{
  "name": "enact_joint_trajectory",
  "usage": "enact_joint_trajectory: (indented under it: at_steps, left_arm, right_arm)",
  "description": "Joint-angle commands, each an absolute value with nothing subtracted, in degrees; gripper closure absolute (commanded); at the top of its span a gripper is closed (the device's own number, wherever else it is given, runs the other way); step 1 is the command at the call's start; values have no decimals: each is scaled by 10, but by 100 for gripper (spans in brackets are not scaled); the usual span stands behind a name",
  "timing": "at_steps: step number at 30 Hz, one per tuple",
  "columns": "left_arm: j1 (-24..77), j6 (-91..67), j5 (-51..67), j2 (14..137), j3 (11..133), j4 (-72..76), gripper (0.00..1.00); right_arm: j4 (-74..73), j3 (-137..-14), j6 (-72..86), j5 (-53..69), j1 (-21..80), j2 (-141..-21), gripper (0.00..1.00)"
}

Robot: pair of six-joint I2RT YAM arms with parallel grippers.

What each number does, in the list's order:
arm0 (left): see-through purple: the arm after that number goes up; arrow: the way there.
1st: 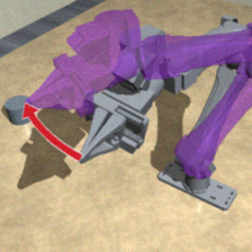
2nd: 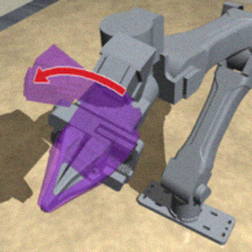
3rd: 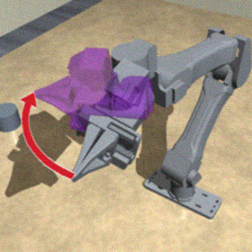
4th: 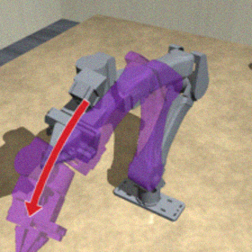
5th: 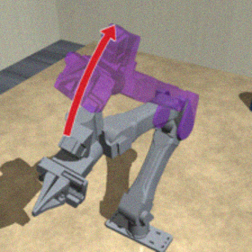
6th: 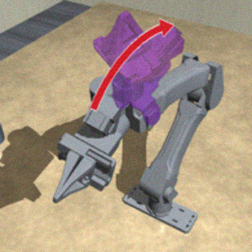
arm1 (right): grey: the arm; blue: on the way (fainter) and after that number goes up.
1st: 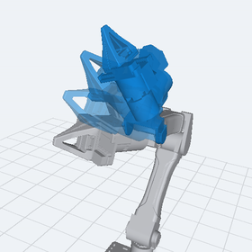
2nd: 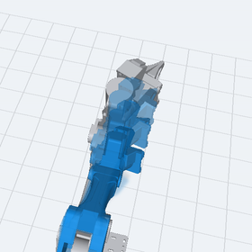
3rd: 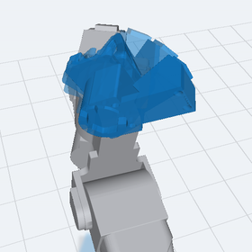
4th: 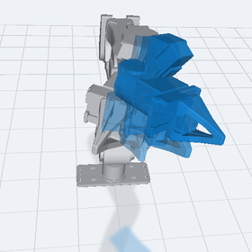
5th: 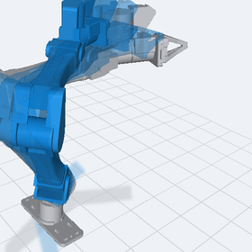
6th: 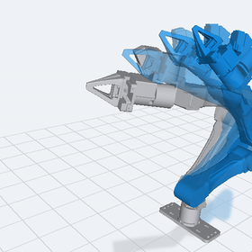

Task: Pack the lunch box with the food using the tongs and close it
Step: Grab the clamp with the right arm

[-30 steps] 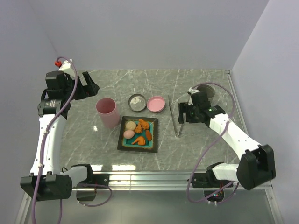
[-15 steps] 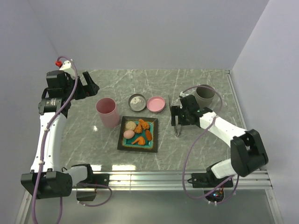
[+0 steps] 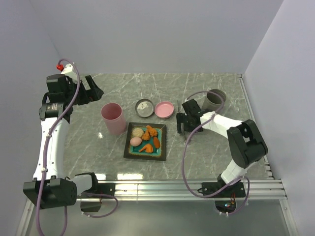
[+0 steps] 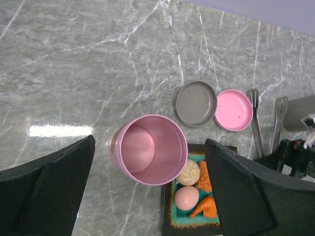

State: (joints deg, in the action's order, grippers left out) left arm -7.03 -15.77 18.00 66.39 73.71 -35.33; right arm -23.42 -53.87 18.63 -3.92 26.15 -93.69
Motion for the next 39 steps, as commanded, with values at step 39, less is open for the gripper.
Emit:
enact_joint_trajectory:
  at_steps: [39]
  left_arm:
    - [-99,-174,248,705,753,-338,0]
  right_arm:
    - [-240,-678,264,-122,236,-1104,7]
